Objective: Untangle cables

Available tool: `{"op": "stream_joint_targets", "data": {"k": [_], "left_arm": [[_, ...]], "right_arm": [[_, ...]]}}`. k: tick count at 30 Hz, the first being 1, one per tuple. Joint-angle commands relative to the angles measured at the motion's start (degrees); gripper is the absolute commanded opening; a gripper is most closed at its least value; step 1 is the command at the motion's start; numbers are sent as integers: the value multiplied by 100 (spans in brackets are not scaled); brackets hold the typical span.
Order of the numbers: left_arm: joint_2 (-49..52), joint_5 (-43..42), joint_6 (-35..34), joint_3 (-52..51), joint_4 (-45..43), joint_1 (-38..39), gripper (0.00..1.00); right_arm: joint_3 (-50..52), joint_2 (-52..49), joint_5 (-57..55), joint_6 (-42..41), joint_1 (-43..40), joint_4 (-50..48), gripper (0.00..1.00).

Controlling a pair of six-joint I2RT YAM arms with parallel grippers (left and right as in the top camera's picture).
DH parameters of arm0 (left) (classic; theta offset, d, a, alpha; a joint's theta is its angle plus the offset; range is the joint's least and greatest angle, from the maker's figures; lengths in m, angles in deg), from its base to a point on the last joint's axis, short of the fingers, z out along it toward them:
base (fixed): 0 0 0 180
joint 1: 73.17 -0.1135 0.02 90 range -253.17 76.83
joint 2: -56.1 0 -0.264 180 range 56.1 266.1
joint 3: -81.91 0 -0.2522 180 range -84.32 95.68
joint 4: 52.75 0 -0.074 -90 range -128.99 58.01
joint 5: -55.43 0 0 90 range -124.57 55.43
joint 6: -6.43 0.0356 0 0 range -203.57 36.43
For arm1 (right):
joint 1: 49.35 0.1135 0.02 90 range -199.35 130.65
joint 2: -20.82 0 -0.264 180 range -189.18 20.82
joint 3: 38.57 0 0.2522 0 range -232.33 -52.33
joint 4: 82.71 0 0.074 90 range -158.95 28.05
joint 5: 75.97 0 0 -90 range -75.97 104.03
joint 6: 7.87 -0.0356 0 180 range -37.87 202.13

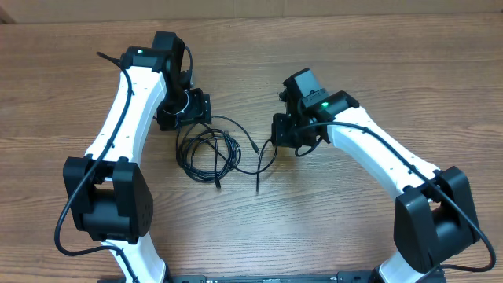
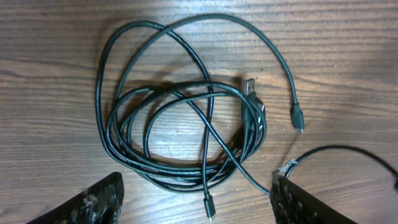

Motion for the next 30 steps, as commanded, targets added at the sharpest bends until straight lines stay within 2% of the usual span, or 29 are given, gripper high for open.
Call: {"op": "stream_joint_targets", "data": {"k": [1,6,11,14,18,24,27,28,30], "left_arm": [[37,66,28,39,48,96,76],[37,-2,31,39,59,122,75],[35,-236,463,42,144,61,66],[35,-378,632,42,264,-28,67],[35,-1394,1408,42,306,-76,67],[37,-1318,1445,39,214,-76,69],[37,-1233,1421,39,188,-68,71],[37,-1237,1408,39,195,-68,71],[37,-1220,1322,33,199,-68,71]], "right_arm": [[-293,166,570,72,-247,-164,4],[-702,177,643,627,-284,-815,4],[-697,48,413,485,-275,-1853,4],[-664,-76,101,125,-278,-2334,4],[-629,-313,107,-26,-249,-3180,4],[-629,-592,103,-26,-212,-4146,4],[-629,-767,-68,-28,-214,-4306,4],[-629,-835,-186,-28,-214,-4227,9],[-629,-927,-317,-26,-214,-3976,37]]}}
